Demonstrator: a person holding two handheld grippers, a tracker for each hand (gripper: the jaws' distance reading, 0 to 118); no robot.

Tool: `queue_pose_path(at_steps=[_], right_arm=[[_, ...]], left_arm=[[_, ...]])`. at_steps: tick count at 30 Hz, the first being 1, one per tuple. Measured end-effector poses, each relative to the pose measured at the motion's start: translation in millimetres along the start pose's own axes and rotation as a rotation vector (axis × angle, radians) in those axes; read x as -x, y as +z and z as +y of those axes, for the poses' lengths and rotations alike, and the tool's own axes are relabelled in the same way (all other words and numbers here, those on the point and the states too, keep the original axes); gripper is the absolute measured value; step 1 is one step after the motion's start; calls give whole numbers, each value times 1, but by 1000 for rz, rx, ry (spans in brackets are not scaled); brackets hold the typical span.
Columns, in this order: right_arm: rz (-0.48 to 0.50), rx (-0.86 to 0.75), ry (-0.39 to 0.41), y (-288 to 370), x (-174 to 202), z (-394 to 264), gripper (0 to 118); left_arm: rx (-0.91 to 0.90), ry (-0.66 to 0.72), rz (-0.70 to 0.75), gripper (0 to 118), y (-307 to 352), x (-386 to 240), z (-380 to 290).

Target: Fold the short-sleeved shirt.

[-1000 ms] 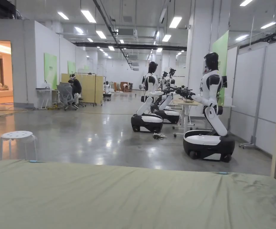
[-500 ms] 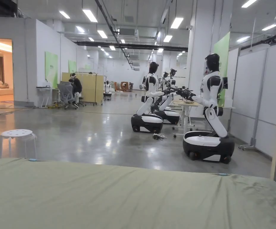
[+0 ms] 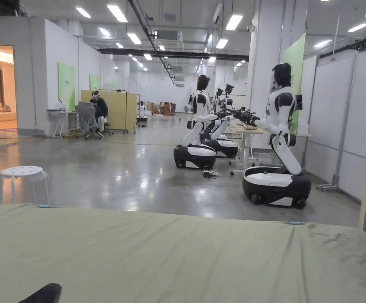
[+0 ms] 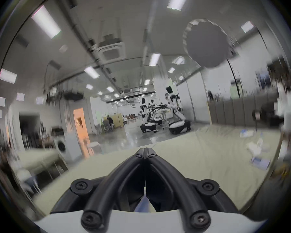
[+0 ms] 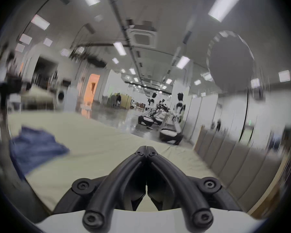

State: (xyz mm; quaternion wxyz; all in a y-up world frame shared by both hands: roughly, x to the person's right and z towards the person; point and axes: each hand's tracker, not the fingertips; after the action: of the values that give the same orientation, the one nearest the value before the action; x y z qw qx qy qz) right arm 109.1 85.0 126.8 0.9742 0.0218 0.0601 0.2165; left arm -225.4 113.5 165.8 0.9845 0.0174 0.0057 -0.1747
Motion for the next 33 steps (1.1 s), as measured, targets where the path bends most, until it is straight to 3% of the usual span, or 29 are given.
queue_pose_path(at_steps=[1, 2, 4, 6, 8, 9, 11, 13, 16, 19, 21, 22, 24, 25, 26, 30, 33], right_arm=[[-3, 20, 138, -3, 5, 2, 0], [10, 60, 333, -8, 12, 0, 0], [-16, 55, 802, -17, 33, -24, 0], [19, 10, 1185, -20, 46, -61, 0], [114, -21, 1462, -17, 53, -97, 0], [151, -68, 1580, -13, 54, -114, 0], [227, -87, 1633, -9, 54, -132, 0], [241, -60, 1558, -9, 58, -133, 0], [137, -33, 1324, -16, 53, -115, 0], [26, 23, 798, -24, 35, -67, 0], [-44, 54, 355, -27, 17, -51, 0], [-48, 68, 197, -25, 13, -44, 0], [-5, 124, -234, -23, 0, -54, 0], [22, 139, -381, -22, -3, -62, 0], [51, 150, -486, -20, 0, -72, 0], [12, 154, -432, -10, 11, -76, 0], [23, 146, -448, -11, 7, -74, 0]], left_arm=[[19, -108, -33, 0, -1, -5, 0], [54, -260, -83, 0, -2, -13, -4], [129, -700, -146, 0, -6, -38, -32], [191, -1128, -148, 0, -8, -60, -80], [171, -1366, -189, 0, -2, -67, -127], [193, -1382, -255, 0, 1, -68, -139], [249, -1241, -311, 0, -2, -71, -147], [276, -1141, -264, 0, -10, -74, -144], [213, -979, -122, 0, -20, -61, -111], [174, -505, -69, 0, -27, -32, -54], [121, -105, -44, 0, -25, -9, -36], [101, 76, -57, 0, -24, 0, -36], [85, 592, -132, 0, -27, 16, -58], [124, 705, -152, 0, -32, 18, -67], [178, 713, -128, 0, -36, 13, -72], [82, 515, -92, 0, -22, -4, -61], [22, 471, -136, 0, -13, -10, -54]])
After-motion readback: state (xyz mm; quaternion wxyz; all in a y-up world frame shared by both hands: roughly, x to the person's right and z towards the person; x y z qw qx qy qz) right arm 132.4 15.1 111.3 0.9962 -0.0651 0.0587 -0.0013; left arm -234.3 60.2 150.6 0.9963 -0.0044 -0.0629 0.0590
